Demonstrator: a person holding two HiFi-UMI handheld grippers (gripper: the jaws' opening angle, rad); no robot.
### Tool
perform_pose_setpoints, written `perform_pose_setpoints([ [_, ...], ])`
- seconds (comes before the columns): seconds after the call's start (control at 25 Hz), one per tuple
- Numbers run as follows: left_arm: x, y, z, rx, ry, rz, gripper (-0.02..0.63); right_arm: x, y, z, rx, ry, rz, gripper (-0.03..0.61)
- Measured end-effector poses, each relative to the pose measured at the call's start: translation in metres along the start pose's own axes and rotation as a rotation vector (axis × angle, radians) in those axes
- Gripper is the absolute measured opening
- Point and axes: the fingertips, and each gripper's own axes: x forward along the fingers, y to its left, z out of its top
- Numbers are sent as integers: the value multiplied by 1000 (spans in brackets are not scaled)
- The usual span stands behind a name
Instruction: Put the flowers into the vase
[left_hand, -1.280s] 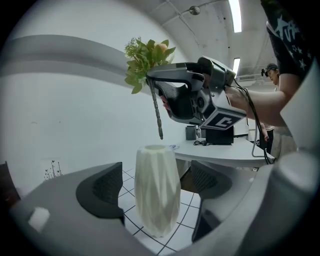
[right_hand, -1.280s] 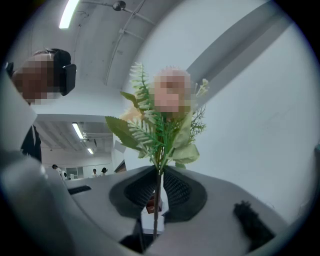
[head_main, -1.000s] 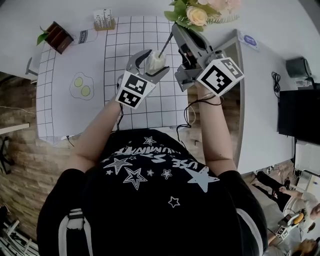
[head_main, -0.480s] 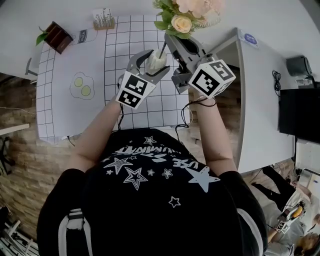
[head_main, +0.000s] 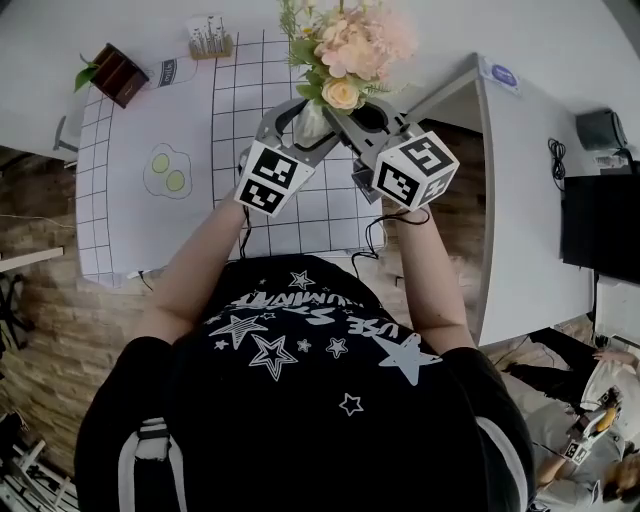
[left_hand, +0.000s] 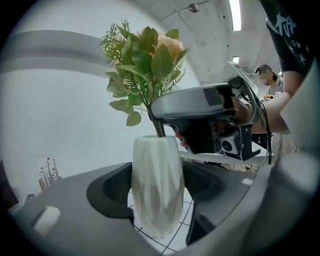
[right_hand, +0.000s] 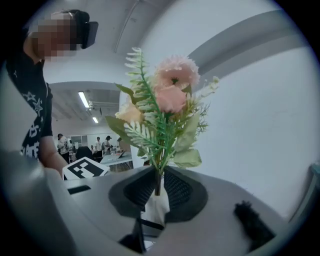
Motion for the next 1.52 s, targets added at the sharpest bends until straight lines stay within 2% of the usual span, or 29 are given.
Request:
perform_pose_setpoints([
  [0.24,-1,-1,-1,-13,-3,-8,324,3,10,-19,-120,126,-14,66],
  [0.4,0,0,1,-24,-15,-8,325,3,10,-21,-163,150,-49,80],
  [0.48,0,1,1,-33,-21,-8,325,2,10,-22,-170,162,-58,118],
  [0.68,1,-2,0,-25,-24,-23,325,-3,13,-23,-143,158,-39,156],
  [1.16,2,3,3,-46,-47,-11,327,-28,9,-36,-67,124,-81,156],
  [1.52,2,2,3,-11,-93,-11,330,-42,0,-43,0,96,-123,156],
])
